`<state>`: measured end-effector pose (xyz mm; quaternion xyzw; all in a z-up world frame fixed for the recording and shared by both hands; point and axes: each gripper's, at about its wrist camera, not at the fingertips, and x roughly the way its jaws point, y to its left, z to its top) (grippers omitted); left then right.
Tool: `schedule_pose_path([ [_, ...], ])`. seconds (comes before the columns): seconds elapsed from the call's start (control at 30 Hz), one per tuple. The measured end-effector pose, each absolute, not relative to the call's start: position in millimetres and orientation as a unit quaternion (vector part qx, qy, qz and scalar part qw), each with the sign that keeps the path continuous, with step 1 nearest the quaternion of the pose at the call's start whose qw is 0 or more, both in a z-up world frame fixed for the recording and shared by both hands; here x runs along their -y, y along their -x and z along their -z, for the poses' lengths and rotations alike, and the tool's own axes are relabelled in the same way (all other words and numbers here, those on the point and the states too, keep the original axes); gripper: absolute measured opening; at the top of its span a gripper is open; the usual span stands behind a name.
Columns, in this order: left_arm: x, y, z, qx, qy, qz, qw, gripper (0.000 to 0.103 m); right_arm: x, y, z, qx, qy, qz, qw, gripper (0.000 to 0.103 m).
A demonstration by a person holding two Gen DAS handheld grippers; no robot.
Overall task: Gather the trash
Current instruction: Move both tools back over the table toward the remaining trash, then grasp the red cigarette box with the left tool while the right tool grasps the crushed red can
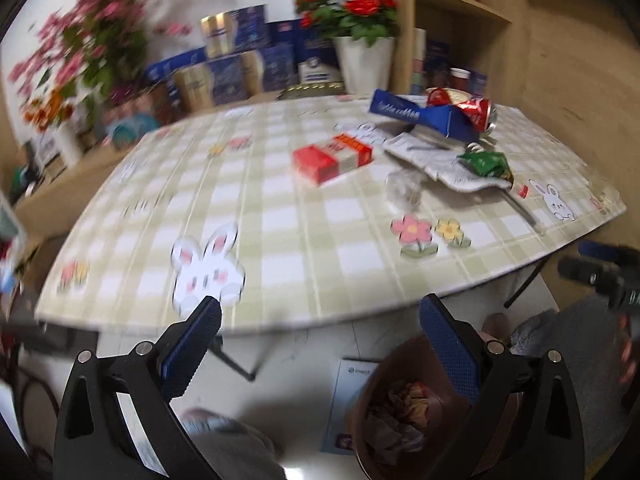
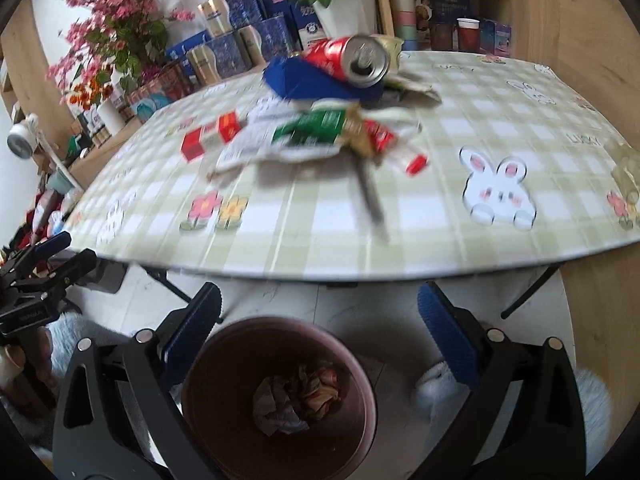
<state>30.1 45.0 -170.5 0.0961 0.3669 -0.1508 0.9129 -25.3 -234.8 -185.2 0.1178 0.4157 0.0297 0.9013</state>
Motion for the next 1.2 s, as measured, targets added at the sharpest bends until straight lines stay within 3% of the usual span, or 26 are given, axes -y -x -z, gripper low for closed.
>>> schedule_pose_path([
  [0.3, -17.2, -147.7, 153.6, -0.397, -0.105, 0.220, 0.885, 0.097, 272.6, -35.8, 144.5, -0.390, -0.123, -0.022, 0.912, 0.097],
  [0.57, 32.9, -236.9, 183.4, -0.415, -0.254, 0.278, 0.828, 0.097, 284.1, -89.7, 130.2, -0.382, -0.113, -0.024, 0.917, 0.097],
  [0.8, 30.8, -278.9, 201.5, -0.448, -0.228, 0.289, 0.815, 0.097, 281.5, -124.8, 122.4, -0.386, -0.078, -0.045, 0.918, 0.097],
  [0.97, 35.1, -284.8, 212.5, -0.479, -0.211, 0.326, 0.787, 0.066, 269.6, -152.3, 117.6, -0.393, -0.025, -0.067, 0.917, 0.097],
  [1.2, 13.7, -286.2, 208.5, -0.493, -0.123, 0.312, 0.803, 0.060, 261.5, -201.3, 113.7, -0.435, -0.019, -0.077, 0.897, 0.097],
])
